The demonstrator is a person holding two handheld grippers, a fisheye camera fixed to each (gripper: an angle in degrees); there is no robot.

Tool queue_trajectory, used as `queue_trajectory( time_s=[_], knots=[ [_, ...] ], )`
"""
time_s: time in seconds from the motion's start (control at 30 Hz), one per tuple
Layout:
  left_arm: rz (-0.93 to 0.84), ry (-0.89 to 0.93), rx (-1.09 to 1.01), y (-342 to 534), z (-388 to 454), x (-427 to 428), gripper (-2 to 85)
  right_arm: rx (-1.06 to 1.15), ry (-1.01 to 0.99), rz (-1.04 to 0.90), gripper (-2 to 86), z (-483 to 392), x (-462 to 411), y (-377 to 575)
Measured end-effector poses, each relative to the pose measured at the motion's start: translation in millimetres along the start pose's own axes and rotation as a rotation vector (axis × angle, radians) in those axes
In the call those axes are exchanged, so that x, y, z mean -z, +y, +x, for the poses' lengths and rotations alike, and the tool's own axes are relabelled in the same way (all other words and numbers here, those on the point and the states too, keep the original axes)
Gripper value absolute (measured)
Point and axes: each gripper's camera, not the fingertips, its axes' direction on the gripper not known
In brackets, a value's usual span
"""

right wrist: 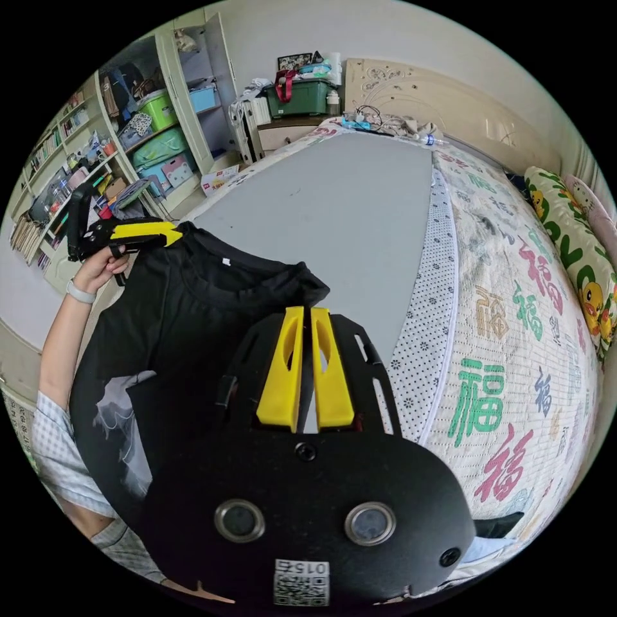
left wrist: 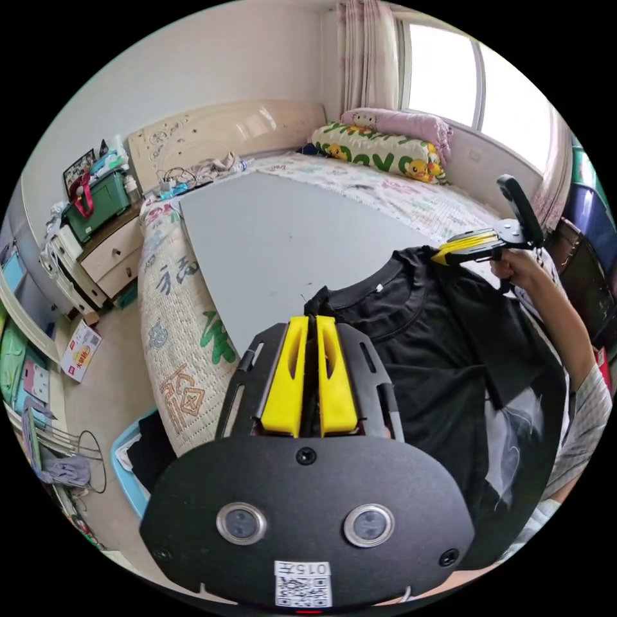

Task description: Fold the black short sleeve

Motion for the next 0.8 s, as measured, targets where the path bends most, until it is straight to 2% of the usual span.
queue_trajectory(
  time_s=[0.1,0.3,0.37,0.4,0.47,0.5,0.57,0.67,0.8],
  knots=[
    [0.118,0.011,-0.004,-5.7,26.6,101.9,1.8,0.022,-0.006,0.107,0.6,-10.5,41.4,29.0],
    [0.289,0.032,-0.13,38.5,149.5,342.0,1.3,0.184,0.008,0.318,-0.3,-66.5,160.1,131.3],
    [0.352,0.032,-0.195,94.5,221.0,439.1,1.2,0.291,-0.017,0.354,-0.3,-97.5,200.5,193.2],
    [0.364,0.033,-0.207,112.5,239.1,460.3,1.1,0.321,-0.021,0.361,-0.4,-105.4,208.3,211.0],
    [0.411,0.023,-0.263,204.9,319.8,526.2,1.1,0.414,-0.054,0.404,-0.5,-132.1,227.7,290.8],
    [0.431,0.018,-0.282,233.2,341.8,537.3,1.1,0.427,-0.068,0.411,-0.5,-137.0,228.9,311.0],
    [0.47,0.011,-0.338,343.7,425.7,549.8,1.1,0.463,-0.155,0.391,-0.6,-150.9,219.9,386.4],
    [0.369,0.034,-0.398,439.0,506.7,514.6,0.9,0.48,-0.183,0.276,-0.7,-158.7,187.6,453.7],
    [0.304,0.007,-0.379,491.5,550.6,490.6,0.3,0.451,-0.139,0.178,-0.8,-155.8,155.5,496.1]
  ],
)
